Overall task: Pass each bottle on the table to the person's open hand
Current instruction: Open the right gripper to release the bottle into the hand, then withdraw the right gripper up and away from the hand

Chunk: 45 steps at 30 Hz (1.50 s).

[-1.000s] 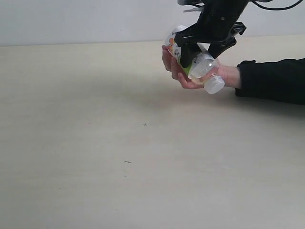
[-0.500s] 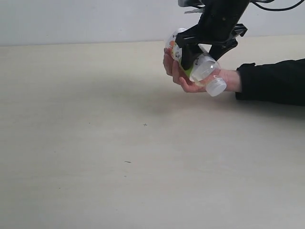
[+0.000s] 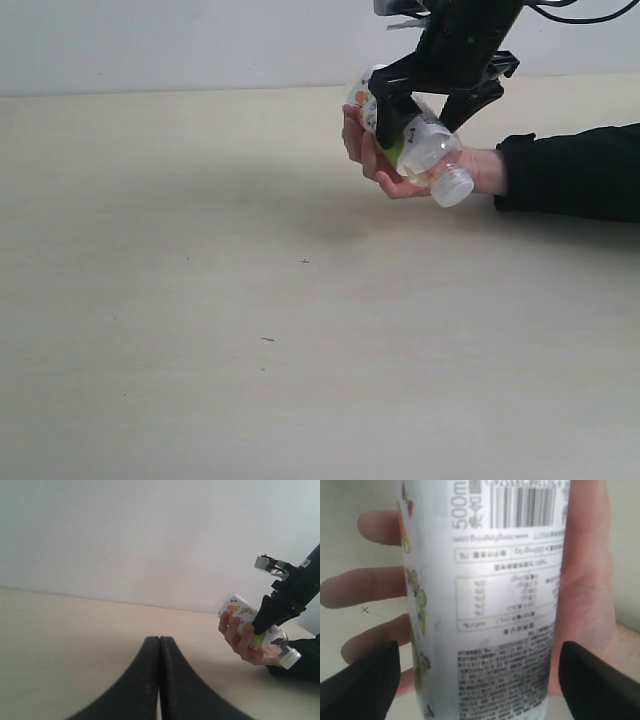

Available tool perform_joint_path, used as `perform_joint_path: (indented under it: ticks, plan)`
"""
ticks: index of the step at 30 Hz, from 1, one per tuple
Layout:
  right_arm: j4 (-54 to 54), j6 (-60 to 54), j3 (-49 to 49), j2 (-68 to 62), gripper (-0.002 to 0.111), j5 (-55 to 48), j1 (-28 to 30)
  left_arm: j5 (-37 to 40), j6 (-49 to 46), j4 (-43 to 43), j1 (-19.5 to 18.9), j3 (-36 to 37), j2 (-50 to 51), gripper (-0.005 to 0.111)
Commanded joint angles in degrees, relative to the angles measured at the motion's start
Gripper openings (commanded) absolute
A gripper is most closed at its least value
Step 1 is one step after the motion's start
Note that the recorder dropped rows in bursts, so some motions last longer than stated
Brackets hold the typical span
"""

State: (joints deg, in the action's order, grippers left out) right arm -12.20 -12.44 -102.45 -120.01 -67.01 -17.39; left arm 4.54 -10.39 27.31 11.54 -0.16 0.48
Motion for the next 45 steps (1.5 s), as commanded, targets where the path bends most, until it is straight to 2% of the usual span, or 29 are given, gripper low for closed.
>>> perform_joint_path:
  ticks: [1,12,14,19,22,24,30,36,45]
  plan:
    - [-0.2,-1.9,-0.5,2.1,0.082,1.1,0.1,-0.1,0.1,-0.1,-0.2,0.2,0.1,0.000]
    - [0.9,-3.5,2.6,13.0,0.078,2.3,0.1,-0.1,0.0,-0.1,-0.2,0.2,0.1,0.000]
    - [0.8,-4.0,6.0,16.5,0.069,4.0,0.1,-0.1,0.0,-0.1,-0.2,0.2,0.1,0.000]
    - [0.1,-4.4,19.8,27.9,0.030,10.7,0.1,-0.1,0.1,-0.1,-0.2,0.2,0.1,0.000]
    - [0.1,-4.2,29.2,36.6,0.009,15.3,0.1,-0.1,0.1,-0.1,-0.2,0.2,0.1,0.000]
    - [-0.7,-3.9,34.9,42.5,0.000,18.3,0.1,-0.1,0.0,-0.1,-0.2,0.2,0.1,0.000]
    - [-3.9,-4.1,50.5,59.6,0.000,26.7,0.1,-0.1,0.0,-0.1,-0.2,0.2,0.1,0.000]
    - [-5.7,2.0,61.1,69.1,0.000,27.3,0.1,-0.1,0.0,-0.1,-0.2,0.2,0.1,0.000]
    - [-7.8,2.4,64.3,73.4,0.000,25.2,0.1,-0.1,0.0,-0.1,-0.2,0.2,0.1,0.000]
